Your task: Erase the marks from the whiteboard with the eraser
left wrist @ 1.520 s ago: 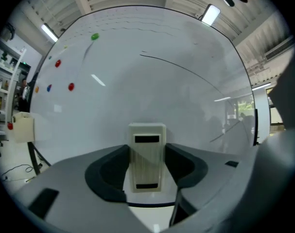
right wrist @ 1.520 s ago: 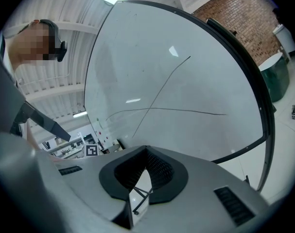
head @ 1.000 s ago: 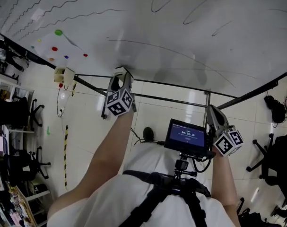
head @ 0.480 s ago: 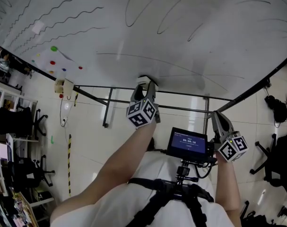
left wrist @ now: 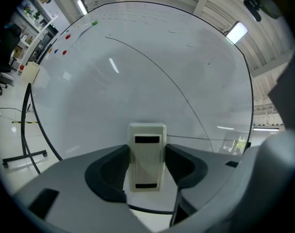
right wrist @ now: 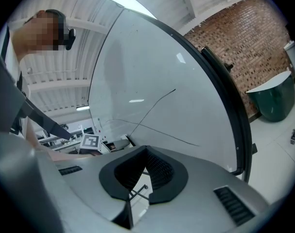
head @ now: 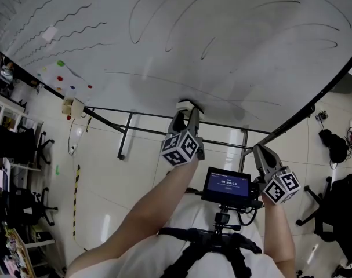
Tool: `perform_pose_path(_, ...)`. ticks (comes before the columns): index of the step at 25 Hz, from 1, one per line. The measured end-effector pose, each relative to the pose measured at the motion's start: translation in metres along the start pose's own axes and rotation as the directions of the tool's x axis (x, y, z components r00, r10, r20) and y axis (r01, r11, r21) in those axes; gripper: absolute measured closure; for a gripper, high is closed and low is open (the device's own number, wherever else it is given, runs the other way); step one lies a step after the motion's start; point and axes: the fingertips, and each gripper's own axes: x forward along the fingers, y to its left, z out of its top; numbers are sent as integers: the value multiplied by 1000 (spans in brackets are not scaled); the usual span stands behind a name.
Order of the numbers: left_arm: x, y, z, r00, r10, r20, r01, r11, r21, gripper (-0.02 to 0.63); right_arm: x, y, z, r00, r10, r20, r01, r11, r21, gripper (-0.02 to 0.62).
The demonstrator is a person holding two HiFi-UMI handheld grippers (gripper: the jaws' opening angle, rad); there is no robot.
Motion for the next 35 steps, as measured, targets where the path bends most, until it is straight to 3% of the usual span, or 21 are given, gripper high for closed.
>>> perform_pose_path(3,-8,-5,9,1000,4,12,-4,1000,-7,344,-3,7,6,1000,20,0,-20,1000,-15,578)
perform_pose_path(7,-4,-50,-5,1000,-11,20,11,1000,18,344,-28,-18,10,999,51,-10,-51,999,-13,577)
perform_pose_path(11,-1,-89,-11,999,-41,14,39,989,145,344,-46,-36,15,998,64,-13,-64,998,-8,578)
perform_pose_path(14,-5,-112,-9,998,-65,11,59,948,312,344,-60,-41,22,998,64,-4,-64,998,-1,578)
perform_pose_path(16,-8,-122,-10,997,-72,-6,66,886,459,344,-71,-45,27,998,63,6,-63,998,2,578)
perform_pose_path(17,-10,-125,-11,997,-79,-22,79,838,539,344,-75,-46,30,998,62,11,-62,998,5,577)
perform_pose_path(18,-12,-127,-13,995,-89,-44,97,776,623,344,-79,-47,32,998,61,16,-61,998,9,578)
perform_pose_path(20,-12,-130,-22,989,-102,-103,145,619,772,344,-82,-55,33,998,62,21,-62,998,23,578)
perform_pose_path(22,-9,-135,-32,983,-108,-149,183,477,860,345,-80,-63,31,998,65,20,-66,997,34,578)
perform_pose_path(24,-11,-148,-33,980,-126,-157,194,394,898,345,-78,-64,29,997,73,18,-74,997,38,578)
perform_pose_path(28,-14,-185,-50,950,-227,-215,275,279,920,345,-70,-55,28,996,87,20,-88,995,41,577)
perform_pose_path(29,-12,-189,-56,943,-238,-233,294,260,920,345,-69,-53,29,996,86,20,-87,995,43,578)
perform_pose_path(31,-8,-188,-59,936,-251,-248,312,258,914,348,-69,-51,28,997,78,19,-79,996,46,578)
perform_pose_path(35,-7,-186,-52,911,-302,-281,371,301,878,348,-75,-60,27,999,22,33,-24,998,58,578)
